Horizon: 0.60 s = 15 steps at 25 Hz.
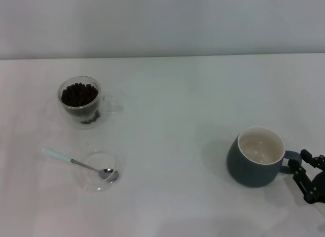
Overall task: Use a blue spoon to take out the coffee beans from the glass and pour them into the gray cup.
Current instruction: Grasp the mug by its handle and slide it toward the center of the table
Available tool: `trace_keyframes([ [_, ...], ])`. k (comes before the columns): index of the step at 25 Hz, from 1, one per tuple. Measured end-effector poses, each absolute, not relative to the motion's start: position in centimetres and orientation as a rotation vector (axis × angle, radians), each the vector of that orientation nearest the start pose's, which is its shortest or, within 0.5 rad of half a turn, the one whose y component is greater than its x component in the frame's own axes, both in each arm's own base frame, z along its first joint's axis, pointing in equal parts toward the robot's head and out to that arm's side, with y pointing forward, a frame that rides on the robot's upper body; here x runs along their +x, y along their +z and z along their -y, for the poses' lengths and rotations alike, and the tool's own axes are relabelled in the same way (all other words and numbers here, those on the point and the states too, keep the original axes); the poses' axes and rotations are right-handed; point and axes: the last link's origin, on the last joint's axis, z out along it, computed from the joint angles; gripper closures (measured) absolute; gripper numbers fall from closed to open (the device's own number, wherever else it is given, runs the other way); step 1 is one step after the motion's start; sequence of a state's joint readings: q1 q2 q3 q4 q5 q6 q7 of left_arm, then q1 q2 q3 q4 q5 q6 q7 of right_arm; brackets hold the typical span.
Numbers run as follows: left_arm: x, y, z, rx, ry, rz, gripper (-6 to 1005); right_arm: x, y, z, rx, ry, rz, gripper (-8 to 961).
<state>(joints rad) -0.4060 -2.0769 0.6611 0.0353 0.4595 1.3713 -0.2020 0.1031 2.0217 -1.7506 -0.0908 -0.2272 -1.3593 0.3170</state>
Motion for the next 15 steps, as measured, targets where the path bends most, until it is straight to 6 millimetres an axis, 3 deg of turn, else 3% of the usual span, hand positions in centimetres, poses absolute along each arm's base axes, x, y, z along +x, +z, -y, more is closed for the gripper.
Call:
trace_keyframes([
  [3,-37.2,6.3,-30.3,-1.206,-0.699,0.486,344,38.9,-2.4,-19.3,-1.960,0.583,-0.563,639],
  [15,-37.6,6.4,-29.7,-1.195,-0.690,0.490,347,37.4,-3.3,-20.0,-2.033,0.632,-0.507,650],
])
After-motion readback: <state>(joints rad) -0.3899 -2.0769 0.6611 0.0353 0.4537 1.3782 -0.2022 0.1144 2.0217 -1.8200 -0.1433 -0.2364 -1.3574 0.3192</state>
